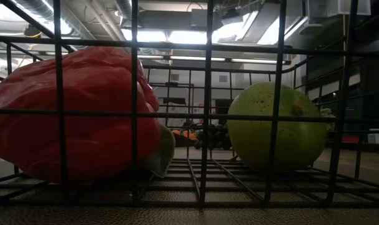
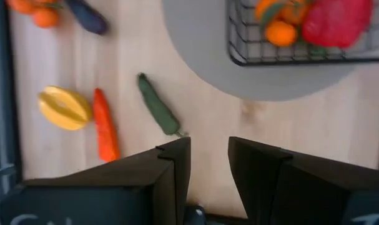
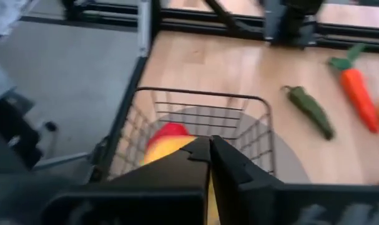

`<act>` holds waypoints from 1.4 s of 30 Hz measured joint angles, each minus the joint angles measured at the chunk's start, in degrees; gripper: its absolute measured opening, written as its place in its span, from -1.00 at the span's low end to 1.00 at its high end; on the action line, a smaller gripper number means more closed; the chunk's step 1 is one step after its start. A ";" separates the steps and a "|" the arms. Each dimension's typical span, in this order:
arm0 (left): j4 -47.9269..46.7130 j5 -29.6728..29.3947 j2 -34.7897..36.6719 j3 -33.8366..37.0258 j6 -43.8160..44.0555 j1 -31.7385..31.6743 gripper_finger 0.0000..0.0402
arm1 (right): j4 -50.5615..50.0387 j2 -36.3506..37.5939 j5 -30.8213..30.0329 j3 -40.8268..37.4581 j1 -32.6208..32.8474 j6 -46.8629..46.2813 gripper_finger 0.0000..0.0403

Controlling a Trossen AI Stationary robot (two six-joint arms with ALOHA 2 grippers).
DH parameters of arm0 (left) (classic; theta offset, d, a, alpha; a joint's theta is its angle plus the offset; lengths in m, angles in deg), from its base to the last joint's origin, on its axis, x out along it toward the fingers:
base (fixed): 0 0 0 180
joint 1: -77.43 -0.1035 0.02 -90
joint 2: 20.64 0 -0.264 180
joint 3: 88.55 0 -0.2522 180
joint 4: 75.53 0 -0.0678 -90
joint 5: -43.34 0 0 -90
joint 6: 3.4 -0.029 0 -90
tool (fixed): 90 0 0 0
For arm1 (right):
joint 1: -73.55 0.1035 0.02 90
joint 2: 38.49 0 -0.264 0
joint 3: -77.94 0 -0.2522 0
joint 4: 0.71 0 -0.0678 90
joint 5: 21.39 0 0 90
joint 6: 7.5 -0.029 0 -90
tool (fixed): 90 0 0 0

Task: Build produce basket
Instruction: Put the yellow pear into the black wire basket, then put the starfruit into the black wire basket

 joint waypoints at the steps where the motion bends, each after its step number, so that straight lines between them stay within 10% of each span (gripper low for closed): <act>1: 0.05 -1.19 0.09 0.00 0.01 -0.19 -0.52 | 0.17 0.00 1.36 0.00 0.00 0.07 -0.97; 12: 0.02 -3.28 0.26 0.00 -1.44 -3.38 -0.52 | -0.63 0.00 4.70 0.18 -0.22 -0.40 -0.60; 22: 0.05 -4.01 0.26 0.00 -2.40 -12.40 -0.52 | -29.63 0.15 -0.26 15.96 -3.19 -6.27 -0.57; 29: 4.69 -2.30 -0.23 2.45 -10.15 -26.24 -0.52 | -45.71 0.79 -15.27 27.21 -4.99 -5.72 -0.57; 42: 24.30 15.58 -0.25 18.83 -29.10 -55.16 -0.52 | -46.28 6.78 -15.06 26.47 -10.01 -1.74 -0.57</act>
